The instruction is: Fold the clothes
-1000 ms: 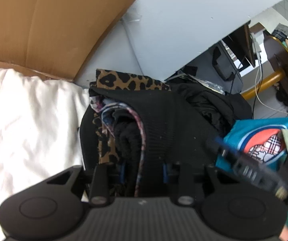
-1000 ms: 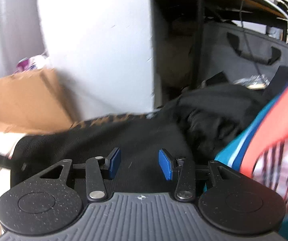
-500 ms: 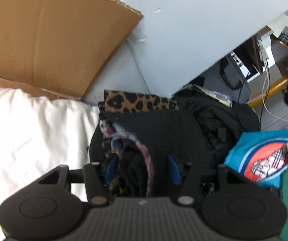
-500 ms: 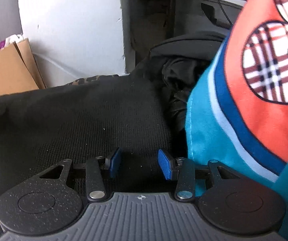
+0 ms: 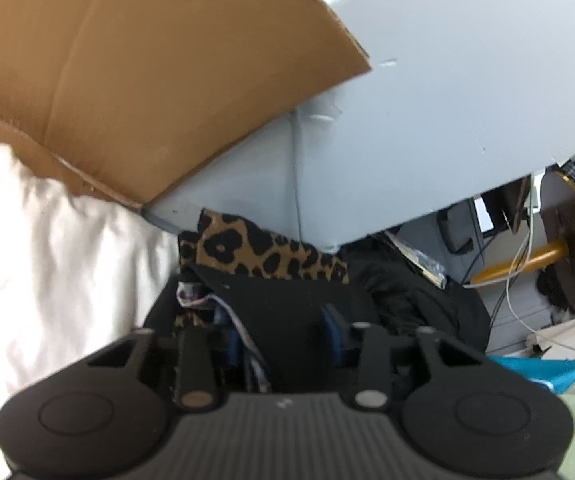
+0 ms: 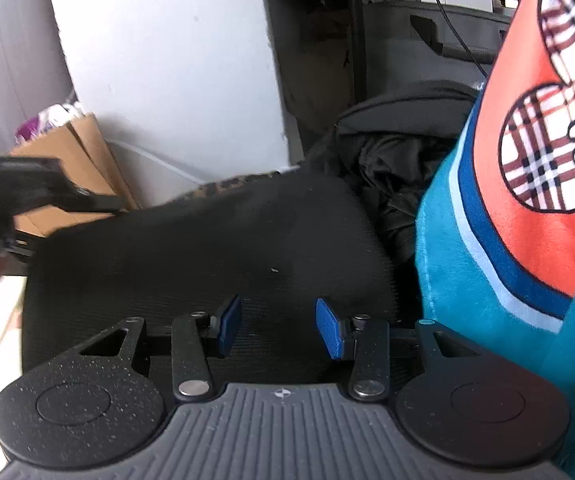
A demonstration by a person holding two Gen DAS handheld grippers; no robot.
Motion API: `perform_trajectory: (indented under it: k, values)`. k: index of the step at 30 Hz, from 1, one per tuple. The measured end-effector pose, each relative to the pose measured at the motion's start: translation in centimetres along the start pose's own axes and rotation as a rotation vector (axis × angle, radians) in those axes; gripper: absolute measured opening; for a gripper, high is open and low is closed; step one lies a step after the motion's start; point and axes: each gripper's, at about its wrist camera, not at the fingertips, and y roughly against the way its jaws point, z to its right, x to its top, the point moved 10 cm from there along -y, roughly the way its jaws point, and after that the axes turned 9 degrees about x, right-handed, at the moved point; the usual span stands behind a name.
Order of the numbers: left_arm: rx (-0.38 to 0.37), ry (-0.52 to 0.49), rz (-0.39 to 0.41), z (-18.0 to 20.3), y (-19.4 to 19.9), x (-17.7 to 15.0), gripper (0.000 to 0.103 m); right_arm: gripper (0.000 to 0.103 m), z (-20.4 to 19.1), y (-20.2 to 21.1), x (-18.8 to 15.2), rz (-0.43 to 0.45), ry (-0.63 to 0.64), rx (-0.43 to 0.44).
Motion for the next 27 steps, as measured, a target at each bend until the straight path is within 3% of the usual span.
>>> perform_trajectory:
  k: [4,6,15,20,24,27]
  values:
    - [0.011,-0.024,0.068,0.0,1.0,1.4,0.010,0.049,-1.8,0.3,0.0,0.005,-0.012,0.060]
    - [0.012,-0.034,0.096,0.1,1.6,2.2,0.007,0.049,-3.2,0.1,0.1,0.006,0.010,0.084]
    - [0.090,-0.149,0.138,0.0,1.9,3.5,0.005,0.049,-8.8,-1.9,0.0,-0.007,0.098,0.172]
    - [0.153,-0.177,0.142,-0.8,1.9,3.3,0.006,0.050,-9.0,-4.3,-0.6,-0.048,0.059,0.197]
    - [0.208,-0.212,0.147,-1.2,2.5,2.9,0.016,0.051,-9.4,-5.0,-1.2,-0.044,0.094,0.183]
    - [0.236,-0.245,0.153,-1.0,3.8,2.2,0.018,0.052,-9.3,-5.1,-1.2,-0.041,0.092,0.183]
